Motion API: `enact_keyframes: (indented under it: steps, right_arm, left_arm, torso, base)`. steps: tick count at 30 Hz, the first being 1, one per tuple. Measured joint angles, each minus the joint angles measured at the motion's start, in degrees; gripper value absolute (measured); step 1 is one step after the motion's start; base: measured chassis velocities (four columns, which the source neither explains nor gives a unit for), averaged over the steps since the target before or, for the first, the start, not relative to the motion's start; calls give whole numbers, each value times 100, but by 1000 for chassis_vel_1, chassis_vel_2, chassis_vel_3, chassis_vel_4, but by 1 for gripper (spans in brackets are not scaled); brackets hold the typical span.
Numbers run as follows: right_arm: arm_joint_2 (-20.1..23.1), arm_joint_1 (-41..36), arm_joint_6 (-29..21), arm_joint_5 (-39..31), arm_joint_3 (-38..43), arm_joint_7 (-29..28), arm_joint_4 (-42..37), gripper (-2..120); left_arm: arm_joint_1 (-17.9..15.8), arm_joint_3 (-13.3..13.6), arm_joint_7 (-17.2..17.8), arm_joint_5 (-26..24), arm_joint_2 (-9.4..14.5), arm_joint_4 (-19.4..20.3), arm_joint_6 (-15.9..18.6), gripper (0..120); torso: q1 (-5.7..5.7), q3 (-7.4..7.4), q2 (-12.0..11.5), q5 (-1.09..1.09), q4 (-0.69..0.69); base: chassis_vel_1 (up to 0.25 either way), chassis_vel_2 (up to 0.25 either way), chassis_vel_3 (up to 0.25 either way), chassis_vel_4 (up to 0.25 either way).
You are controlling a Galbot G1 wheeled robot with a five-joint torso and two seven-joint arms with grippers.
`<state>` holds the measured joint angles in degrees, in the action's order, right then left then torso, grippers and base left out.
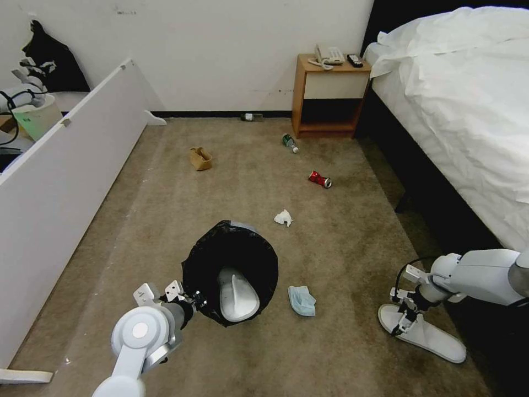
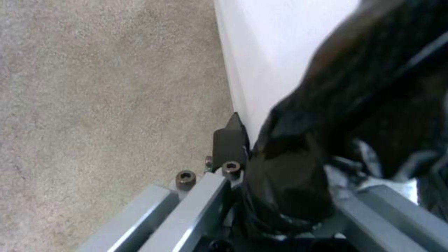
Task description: Pick up the trash bin and place the garbage on the floor into it.
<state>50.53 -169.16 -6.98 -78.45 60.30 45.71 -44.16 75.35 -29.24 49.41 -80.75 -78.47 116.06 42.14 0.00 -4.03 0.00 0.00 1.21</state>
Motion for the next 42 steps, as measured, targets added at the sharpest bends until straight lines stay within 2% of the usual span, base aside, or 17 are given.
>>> enact_keyframes:
  steps: [14,32,34,35,36,37,38,40,41,42]
  right_arm:
    - [-4,0,49,-11,8,28,-11,100]
    - [-133,5,55,403,66,-658,26,98]
    - [-113,5,56,419,66,-726,25,90]
    - [-113,5,56,419,66,-726,25,90]
    - [-100,5,57,418,67,-777,31,77]
    - [-98,5,64,418,66,-781,36,71]
    - [-98,5,64,418,66,-781,36,71]
    - [-88,5,98,416,56,-809,41,59]
    - [-88,5,98,416,56,-809,41,59]
    - [-79,5,118,414,50,-822,42,54]
  left_arm:
    - [0,-8,0,27,-14,0,0,0]
    - [-12,12,-10,93,-39,-24,0,0]
    - [-13,13,-14,93,-36,-28,0,0]
    - [-13,13,-14,93,-36,-28,0,0]
    - [-20,17,-20,93,-36,-31,0,0]
    - [-22,17,-22,94,-34,-36,0,0]
    - [-22,17,-22,94,-34,-36,0,0]
    - [-23,17,-25,94,-23,-42,0,0]
    - [-23,17,-25,94,-23,-42,0,0]
    - [-24,17,-29,93,-19,-47,0,0]
  torso:
    - [0,0,0,0,0]
    - [0,0,0,1,0]
    - [0,0,0,1,-1]
    - [0,0,0,1,-1]
    - [0,0,0,0,0]
    - [0,0,0,0,0]
    - [0,0,0,0,0]
    - [0,0,0,0,0]
    - [0,0,0,0,0]
    - [0,0,0,0,0]
  base:
    - [0,0,0,0]
    - [0,0,0,0]
    - [0,0,0,0]
    - [0,0,0,0]
    - [0,0,0,0]
    - [0,0,0,0]
    - [0,0,0,0]
    - [0,0,0,0]
    - [0,0,0,0]
    - [0,0,0,0]
